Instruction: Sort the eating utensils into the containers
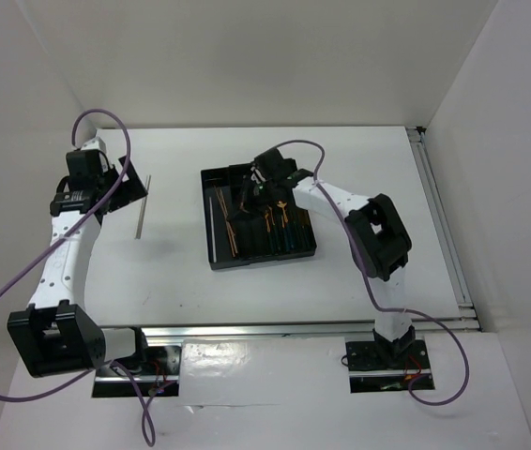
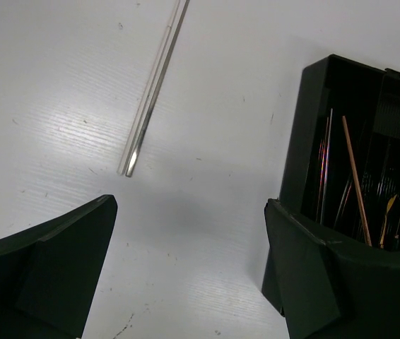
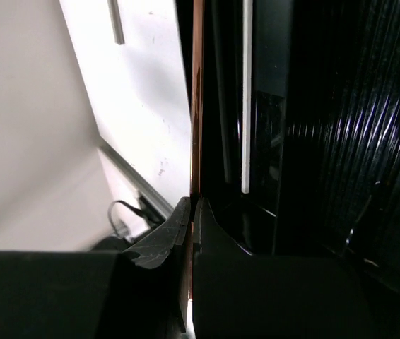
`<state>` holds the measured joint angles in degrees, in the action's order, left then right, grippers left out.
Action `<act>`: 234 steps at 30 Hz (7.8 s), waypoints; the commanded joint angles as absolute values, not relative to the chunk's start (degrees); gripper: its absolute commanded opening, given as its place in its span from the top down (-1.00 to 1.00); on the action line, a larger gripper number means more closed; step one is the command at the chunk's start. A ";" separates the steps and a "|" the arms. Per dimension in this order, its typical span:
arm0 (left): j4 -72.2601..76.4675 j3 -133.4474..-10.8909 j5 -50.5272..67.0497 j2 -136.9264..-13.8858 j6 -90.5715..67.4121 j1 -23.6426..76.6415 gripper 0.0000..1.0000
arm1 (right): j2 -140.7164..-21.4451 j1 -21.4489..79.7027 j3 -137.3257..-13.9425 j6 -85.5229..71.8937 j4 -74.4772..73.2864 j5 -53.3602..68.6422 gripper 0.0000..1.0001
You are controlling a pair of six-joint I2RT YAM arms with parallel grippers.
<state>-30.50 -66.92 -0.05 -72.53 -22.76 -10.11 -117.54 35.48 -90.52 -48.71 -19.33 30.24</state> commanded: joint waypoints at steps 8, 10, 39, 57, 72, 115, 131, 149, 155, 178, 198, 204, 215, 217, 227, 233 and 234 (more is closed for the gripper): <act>-30.84 -68.12 -1.14 -72.15 -20.05 -10.46 -1.00 | -121.29 36.56 -94.75 -57.66 -15.39 34.27 0.68; -32.86 -69.60 -0.62 -73.73 -19.51 -10.46 -1.00 | -121.90 36.56 -94.75 -57.66 -14.68 34.28 0.34; -30.42 -75.06 4.48 -100.11 1.58 -15.91 -0.47 | -97.91 18.20 -87.36 -17.32 -11.87 33.84 0.01; -26.98 -75.59 -2.20 -106.61 2.11 -15.91 -0.44 | -96.77 16.61 -85.78 -17.31 -11.87 34.37 0.01; -26.98 -77.78 -1.67 -111.01 1.58 -15.91 -0.44 | -97.82 16.61 -86.30 -17.31 -11.87 33.84 0.01; -27.51 -78.93 -1.16 -115.40 0.53 -18.28 -0.30 | -99.40 15.03 -86.31 -17.84 -11.34 33.31 -0.01; -29.62 -80.07 6.42 -117.68 2.29 -17.75 -0.06 | -99.93 15.03 -86.31 -17.84 -11.34 33.84 -0.01; -30.15 -79.54 5.27 -120.32 3.87 -17.23 1.00 | -99.93 15.03 -85.25 -17.31 -11.87 33.84 -0.01; -29.44 -76.56 7.11 -113.66 3.34 -17.23 1.00 | -98.79 15.03 -84.11 -16.26 -11.87 33.31 -0.01; -8.11 -58.81 48.25 -84.90 -46.56 -3.79 1.00 | -92.02 10.11 -78.49 -14.41 -13.45 29.53 0.05; -8.43 -63.72 32.00 -96.77 -56.51 7.03 1.00 | -88.95 7.38 -75.41 -14.41 -13.97 29.53 0.05; -11.42 -62.58 28.04 -96.24 -54.76 7.03 1.00 | -88.95 7.38 -75.41 -14.41 -13.97 30.05 0.05; -14.93 -64.06 26.72 -94.31 -50.19 4.40 0.35 | -91.14 7.38 -76.46 -14.94 -13.45 31.90 0.07; -15.99 -65.91 26.72 -93.69 -47.21 3.70 0.31 | -91.14 7.38 -76.46 -15.47 -12.93 31.90 0.07; -31.97 -81.02 19.35 -87.63 -24.11 0.01 0.38 | -92.20 7.38 -76.99 -15.47 -12.39 33.84 0.07; -41.75 -80.62 12.21 -86.40 -5.40 -3.42 -0.19 | -92.20 7.38 -76.99 -14.24 -12.91 34.37 0.05; -41.75 -79.03 12.22 -85.61 -3.97 -4.47 -0.19 | -92.20 7.38 -76.99 -14.24 -12.92 34.37 0.05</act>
<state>-34.09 -82.54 15.99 -86.85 -16.51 -2.09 -92.40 7.70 -75.42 -15.35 -14.59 33.30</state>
